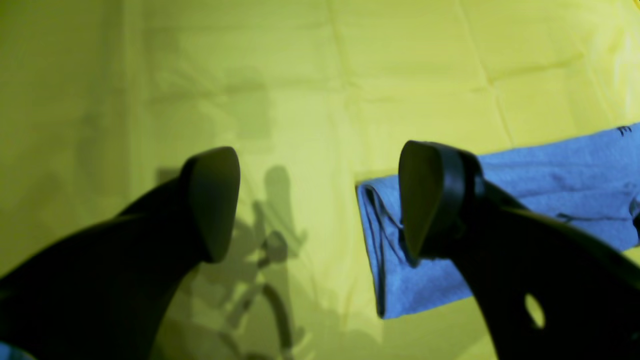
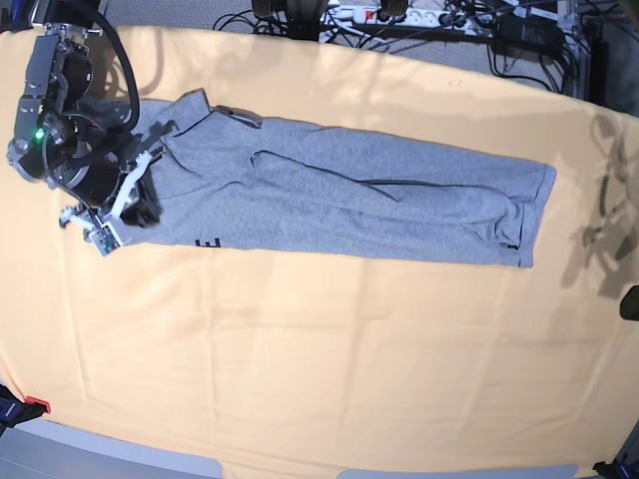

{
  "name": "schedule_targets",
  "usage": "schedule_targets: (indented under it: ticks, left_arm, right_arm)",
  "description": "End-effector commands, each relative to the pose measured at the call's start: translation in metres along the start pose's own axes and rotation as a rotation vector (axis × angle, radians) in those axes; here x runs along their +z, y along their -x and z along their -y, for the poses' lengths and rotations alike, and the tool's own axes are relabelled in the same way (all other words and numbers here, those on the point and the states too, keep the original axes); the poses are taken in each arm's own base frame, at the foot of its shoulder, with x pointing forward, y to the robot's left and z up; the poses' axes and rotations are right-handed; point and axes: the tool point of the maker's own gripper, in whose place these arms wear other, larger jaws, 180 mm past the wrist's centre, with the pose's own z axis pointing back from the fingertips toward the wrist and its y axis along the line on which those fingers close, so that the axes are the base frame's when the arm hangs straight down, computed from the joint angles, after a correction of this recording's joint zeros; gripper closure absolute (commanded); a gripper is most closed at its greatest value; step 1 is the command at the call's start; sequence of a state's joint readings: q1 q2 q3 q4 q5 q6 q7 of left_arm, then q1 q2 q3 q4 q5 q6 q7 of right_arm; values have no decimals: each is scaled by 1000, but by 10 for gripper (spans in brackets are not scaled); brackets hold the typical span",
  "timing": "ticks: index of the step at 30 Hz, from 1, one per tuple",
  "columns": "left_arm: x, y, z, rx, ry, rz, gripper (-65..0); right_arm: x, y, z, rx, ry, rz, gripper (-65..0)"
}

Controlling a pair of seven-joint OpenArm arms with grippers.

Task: Layout the t-shirt on the table in an organized manner, then fold the t-shirt properly
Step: 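Grasp the hem end of the folded strip with the left gripper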

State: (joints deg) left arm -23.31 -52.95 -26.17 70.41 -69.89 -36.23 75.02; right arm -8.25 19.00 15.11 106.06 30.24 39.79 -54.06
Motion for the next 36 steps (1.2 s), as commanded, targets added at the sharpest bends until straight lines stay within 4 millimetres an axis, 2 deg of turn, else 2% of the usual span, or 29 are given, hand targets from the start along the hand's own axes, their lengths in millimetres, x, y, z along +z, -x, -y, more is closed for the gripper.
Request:
schedule_targets:
  ticks: [1, 4, 7, 12, 17, 23, 26, 28, 31, 34, 36]
  left_arm:
    - [12, -20, -2, -26, -14, 53, -494]
    - [10, -18, -1, -23, -11, 52, -494]
    - [10, -18, -1, -23, -12, 51, -494]
    - [10, -18, -1, -23, -13, 48, -494]
    - [10, -15, -1, -23, -12, 32, -494]
    - [10, -15, -1, -23, -13, 32, -494]
    - [12, -17, -1, -25, -12, 37, -494]
    - [16, -19, -2, -25, -15, 46, -494]
    - [27, -23, -3, -10, -7, 66, -494]
    - [36, -21, -7, 10, -18, 82, -494]
    - [39, -12, -10, 29, -27, 75, -494]
  right_arm:
    - [2, -3, 10, 20, 27, 8, 0]
    - [2, 17, 34, -20, 154, -82, 0]
    - [7, 19, 49, -66, 244, -95, 0]
    - [19, 10, 57, -113, 317, -88, 0]
    - [23, 25, 62, -217, 371, -136, 0]
    - [23, 27, 61, -209, 365, -141, 0]
    - [25, 18, 61, -183, 361, -110, 0]
    - [30, 0, 54, -151, 316, -47, 0]
    - [39, -21, 31, -109, 195, 50, 0]
    - [40, -25, 4, -73, 60, 96, 0]
    - [40, -21, -9, -54, 5, 101, 0]
